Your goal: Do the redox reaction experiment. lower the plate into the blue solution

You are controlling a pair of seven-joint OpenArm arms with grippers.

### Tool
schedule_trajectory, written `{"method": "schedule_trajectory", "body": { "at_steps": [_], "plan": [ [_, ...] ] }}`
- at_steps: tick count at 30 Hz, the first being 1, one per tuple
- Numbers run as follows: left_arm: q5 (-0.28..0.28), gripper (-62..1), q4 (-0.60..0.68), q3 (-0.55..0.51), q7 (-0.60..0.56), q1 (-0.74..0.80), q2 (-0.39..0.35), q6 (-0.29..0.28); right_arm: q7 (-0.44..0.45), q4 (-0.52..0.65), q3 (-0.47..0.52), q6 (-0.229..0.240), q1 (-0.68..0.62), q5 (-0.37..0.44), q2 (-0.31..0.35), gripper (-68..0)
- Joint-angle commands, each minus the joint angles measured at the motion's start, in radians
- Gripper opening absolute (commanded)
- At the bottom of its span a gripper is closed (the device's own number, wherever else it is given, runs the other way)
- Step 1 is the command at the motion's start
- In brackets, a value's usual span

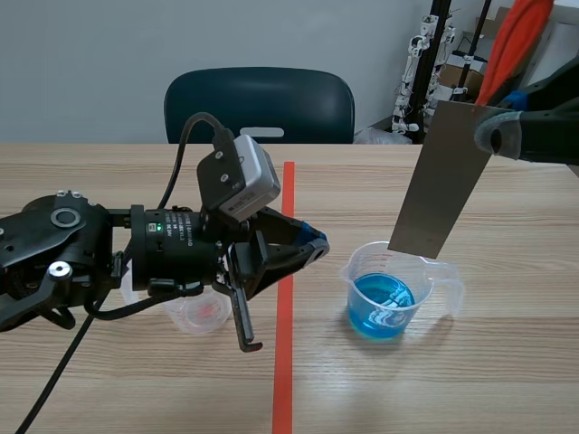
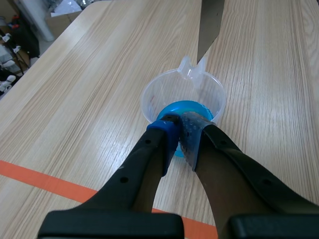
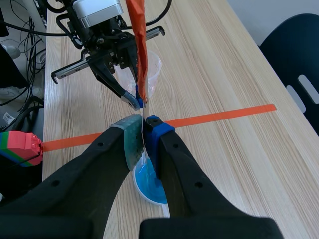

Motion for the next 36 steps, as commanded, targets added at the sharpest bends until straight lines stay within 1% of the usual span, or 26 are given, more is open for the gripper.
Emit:
{"method": "schedule_trajectory", "body": {
  "at_steps": [1,13,18,26,28,30,36],
  "plan": [
    [-0.013,-56.9,0.023,-0.003,-0.014,-0.006,0.005,-0.002,0.019,0.002,0.013,0.008,0.017,0.015,0.002,-66.9],
    [-0.013,-56.9,0.023,-0.003,-0.014,-0.003,0.004,-0.001,0.014,0.001,0.013,0.008,0.016,0.014,0.0,-66.9],
    [-0.013,-56.9,0.023,-0.003,-0.014,0.003,0.003,-0.001,-0.02,-0.029,0.013,0.008,0.016,0.014,-0.037,-66.9],
    [-0.01,-56.9,0.023,-0.004,-0.019,0.005,-0.012,-0.001,-0.03,-0.056,0.013,0.008,0.016,0.01,-0.068,-66.9],
    [-0.01,-56.9,0.023,-0.006,-0.044,0.014,-0.03,-0.001,-0.039,-0.06,0.013,0.008,0.016,0.01,-0.075,-66.9],
    [-0.01,-56.9,0.023,-0.025,-0.103,0.038,-0.055,-0.001,-0.042,-0.064,0.013,0.008,0.016,0.008,-0.08,-66.9],
    [-0.011,-56.9,0.023,-0.143,-0.34,0.174,-0.152,-0.001,-0.041,-0.065,0.013,0.008,0.016,0.008,-0.081,-66.9]
  ]
}}
